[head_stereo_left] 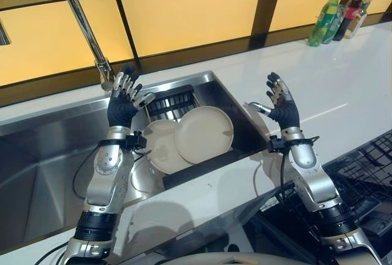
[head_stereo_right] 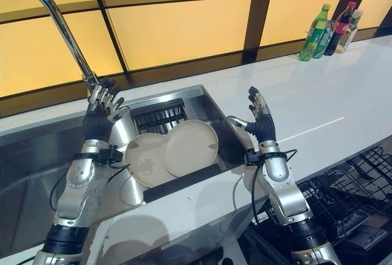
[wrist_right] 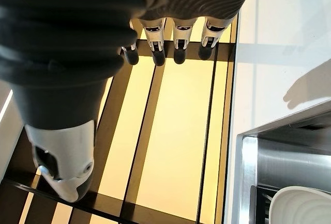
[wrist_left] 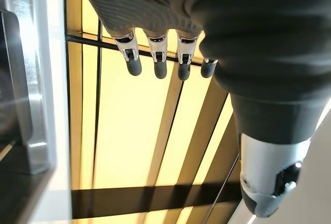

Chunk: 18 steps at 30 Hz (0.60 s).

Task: Pick up plates and place into dishwasher.

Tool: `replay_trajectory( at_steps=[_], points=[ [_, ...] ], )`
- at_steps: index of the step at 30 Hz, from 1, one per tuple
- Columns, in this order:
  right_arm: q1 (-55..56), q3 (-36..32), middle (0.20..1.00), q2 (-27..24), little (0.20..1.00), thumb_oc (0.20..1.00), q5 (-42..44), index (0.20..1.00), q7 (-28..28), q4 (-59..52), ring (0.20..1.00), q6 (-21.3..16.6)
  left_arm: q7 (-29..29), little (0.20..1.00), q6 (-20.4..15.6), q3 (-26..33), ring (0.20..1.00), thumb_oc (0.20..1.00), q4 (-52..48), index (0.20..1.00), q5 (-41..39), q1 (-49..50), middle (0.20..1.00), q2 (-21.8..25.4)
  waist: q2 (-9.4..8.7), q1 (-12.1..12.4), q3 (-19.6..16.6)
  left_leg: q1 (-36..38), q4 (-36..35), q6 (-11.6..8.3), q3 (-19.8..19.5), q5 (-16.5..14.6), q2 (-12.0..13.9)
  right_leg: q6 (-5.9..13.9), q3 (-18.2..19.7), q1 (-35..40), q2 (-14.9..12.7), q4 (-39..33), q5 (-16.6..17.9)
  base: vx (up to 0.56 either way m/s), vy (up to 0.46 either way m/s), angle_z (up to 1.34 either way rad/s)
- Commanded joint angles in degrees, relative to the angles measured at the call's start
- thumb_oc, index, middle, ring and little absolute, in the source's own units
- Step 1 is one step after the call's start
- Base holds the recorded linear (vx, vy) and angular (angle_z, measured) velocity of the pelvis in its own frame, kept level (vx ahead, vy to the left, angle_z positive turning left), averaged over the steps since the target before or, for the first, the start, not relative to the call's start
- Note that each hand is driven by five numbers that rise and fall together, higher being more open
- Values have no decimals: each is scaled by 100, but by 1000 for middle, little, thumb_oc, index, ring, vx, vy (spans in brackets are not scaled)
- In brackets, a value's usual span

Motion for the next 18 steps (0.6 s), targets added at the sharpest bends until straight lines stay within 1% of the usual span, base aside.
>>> replay_trajectory(
  at_steps=[1,3,7,10,14,15,18],
  points=[
    [-338,-169,1000,-149,1000,1000,261,1000,-10,-282,1000,-296,-166,1000,-99,-52,1000,1000,459,1000,388,-481,1000,515,-133,-76,-378,-591,117,-61,45,224,86,460,-235,283,-498,291,-539,36,20,0],
    [-379,-150,1000,-167,1000,1000,247,1000,-45,-267,1000,-351,-257,1000,29,-95,1000,1000,574,1000,531,-577,1000,655,-110,-94,-389,-588,113,-56,45,222,78,468,-221,276,-498,287,-535,41,30,0],
    [-367,-207,1000,-274,1000,1000,323,1000,-21,-303,1000,-323,-345,1000,128,-94,1000,1000,841,1000,678,-700,1000,914,-81,-149,-404,-575,104,-50,78,225,73,486,-195,263,-506,286,-520,50,34,0],
    [-328,-251,1000,-306,1000,1000,355,1000,52,-327,1000,-260,-654,1000,227,-81,1000,1000,1040,1000,779,-740,1000,1062,-62,-194,-424,-571,97,-43,117,229,67,502,-162,255,-517,269,-500,56,29,0],
    [-320,-253,1000,-308,1000,1000,351,1000,58,-329,1000,-255,-699,1000,241,-90,1000,1000,1073,1000,772,-749,1000,1082,-61,-197,-427,-570,95,-42,120,230,65,504,-157,254,-519,266,-497,44,25,0],
    [-214,-248,1000,-367,1000,1000,367,1000,88,-335,1000,-224,-1334,1000,365,-262,1000,1000,1571,1000,786,-888,1000,1363,-11,-318,-436,-564,69,-20,190,239,46,530,-78,214,-532,245,-451,170,96,-1],
    [-77,-301,1000,-439,1000,1000,445,1000,120,-324,1000,-247,-1667,1000,309,-334,1000,1000,1725,1000,567,-966,1000,1564,11,-385,-442,-561,41,-10,243,249,28,561,-26,183,-545,217,-406,121,65,-7]
  ],
)
